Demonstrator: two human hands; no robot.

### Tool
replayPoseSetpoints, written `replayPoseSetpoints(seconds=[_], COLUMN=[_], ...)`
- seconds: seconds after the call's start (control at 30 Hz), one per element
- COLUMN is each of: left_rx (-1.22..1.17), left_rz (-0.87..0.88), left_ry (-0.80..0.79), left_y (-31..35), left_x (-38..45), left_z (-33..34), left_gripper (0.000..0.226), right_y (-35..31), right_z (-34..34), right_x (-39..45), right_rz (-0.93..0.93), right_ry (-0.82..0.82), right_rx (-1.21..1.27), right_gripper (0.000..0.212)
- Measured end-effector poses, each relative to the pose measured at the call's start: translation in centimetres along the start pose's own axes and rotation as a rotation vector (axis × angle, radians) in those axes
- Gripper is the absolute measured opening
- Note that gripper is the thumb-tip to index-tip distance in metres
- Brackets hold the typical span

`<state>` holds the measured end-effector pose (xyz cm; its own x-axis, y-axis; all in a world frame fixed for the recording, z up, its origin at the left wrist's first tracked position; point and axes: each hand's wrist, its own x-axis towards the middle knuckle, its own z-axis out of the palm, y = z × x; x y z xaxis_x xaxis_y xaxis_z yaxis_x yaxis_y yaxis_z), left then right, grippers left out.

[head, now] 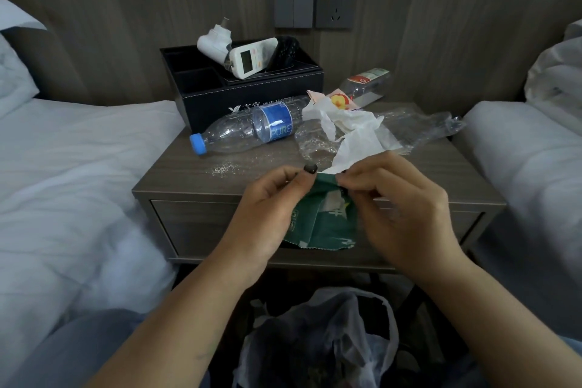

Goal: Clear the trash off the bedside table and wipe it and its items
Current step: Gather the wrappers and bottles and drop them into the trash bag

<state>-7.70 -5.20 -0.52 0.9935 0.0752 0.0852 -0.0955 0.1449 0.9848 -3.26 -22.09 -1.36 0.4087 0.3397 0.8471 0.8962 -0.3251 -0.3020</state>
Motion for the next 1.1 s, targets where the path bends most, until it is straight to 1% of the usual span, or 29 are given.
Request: replayPoseSetpoints(seconds=[0.07, 0.1, 0.17, 0.23, 0.27, 0.3, 0.33, 0.4, 0.43, 0.5, 0.57, 0.63, 0.7, 0.73, 0.77, 0.87, 0.93, 0.97, 1.0, 1.03, 1.1], left_rx=[-0.048, -0.058, -0.05, -0.033, -0.016, 0.008, 0.031, 0.04, 0.029, 0.006, -0.052, -0.121, -0.142, -0.137, -0.122, -0.072, -0.05, -0.049, -0.059, -0.08, -0.114], left_rz=[-0.023, -0.02, 0.008, 0.052, 0.073, 0.087, 0.089, 0.054, 0.021, -0.041, -0.08, -0.092, -0.091, -0.083, -0.066, 0.004, 0.007, -0.016, -0.048, -0.088, -0.169], left_ry=[0.027, 0.041, 0.043, 0.015, 0.003, 0.0, 0.003, 0.011, 0.01, 0.014, 0.02, 0.036, 0.04, 0.034, 0.025, -0.031, -0.051, -0.045, -0.031, -0.013, 0.037], left_y=[0.0, 0.0, 0.0, 0.0, 0.0, 0.0, 0.0, -0.2, -0.2, -0.2, -0.2, -0.2, -0.2, -0.2, -0.2, 0.0, -0.2, -0.5, -0.9, -1.3, -2.2], left_x=[0.1, 0.2, 0.4, 0.5, 0.5, 0.5, 0.5, 0.5, 0.5, 0.4, 0.5, 0.6, 0.6, 0.6, 0.5, 0.2, -0.3, -0.7, -1.1, -1.5, -2.3], left_z=[-0.1, -0.3, -0.6, -0.8, -0.9, -1.0, -1.0, -0.9, -0.8, -0.6, -0.4, -0.3, -0.5, -0.7, -0.8, -1.2, -1.2, -1.1, -1.0, -0.8, -0.4], left_gripper=[0.01, 0.009, 0.016, 0.017, 0.017, 0.016, 0.015, 0.016, 0.023, 0.039, 0.043, 0.037, 0.024, 0.019, 0.019, 0.026, 0.026, 0.026, 0.029, 0.034, 0.039], right_y=[-0.1, -0.1, -0.2, -0.4, -0.4, -0.4, -0.4, -0.3, -0.2, 0.1, 0.2, 0.0, -0.3, -0.4, -0.6, -0.9, -1.0, -1.0, -1.1, -1.1, -1.4], right_z=[0.0, -0.1, -0.4, -0.7, -0.7, -0.7, -0.6, -0.5, -0.5, -0.5, -0.5, -0.4, -0.5, -0.6, -0.9, -1.3, -1.3, -1.4, -1.4, -1.5, -1.6], right_x=[0.0, -0.1, 0.0, 0.3, 0.3, 0.3, 0.3, 0.3, 0.3, 0.2, 0.1, -0.1, -0.4, -0.5, -0.4, -0.4, -0.7, -0.8, -1.1, -1.5, -2.4], right_rz=[0.0, 0.049, 0.254, 0.5, 0.589, 0.639, 0.656, 0.608, 0.563, 0.477, 0.373, 0.24, 0.193, 0.234, 0.32, 0.649, 0.826, 0.873, 0.878, 0.838, 0.675], right_ry=[-0.027, -0.046, -0.086, -0.08, -0.058, -0.047, -0.043, -0.026, -0.007, 0.023, 0.025, 0.003, -0.041, -0.062, -0.076, -0.057, -0.037, -0.038, -0.042, -0.054, -0.115], right_rx=[0.022, 0.078, 0.292, 0.544, 0.614, 0.635, 0.631, 0.585, 0.545, 0.428, 0.283, 0.152, 0.165, 0.233, 0.339, 0.73, 0.862, 0.861, 0.812, 0.703, 0.415], right_gripper=[0.015, 0.016, 0.02, 0.025, 0.028, 0.029, 0.028, 0.023, 0.025, 0.037, 0.039, 0.034, 0.028, 0.027, 0.026, 0.028, 0.028, 0.026, 0.025, 0.028, 0.034])
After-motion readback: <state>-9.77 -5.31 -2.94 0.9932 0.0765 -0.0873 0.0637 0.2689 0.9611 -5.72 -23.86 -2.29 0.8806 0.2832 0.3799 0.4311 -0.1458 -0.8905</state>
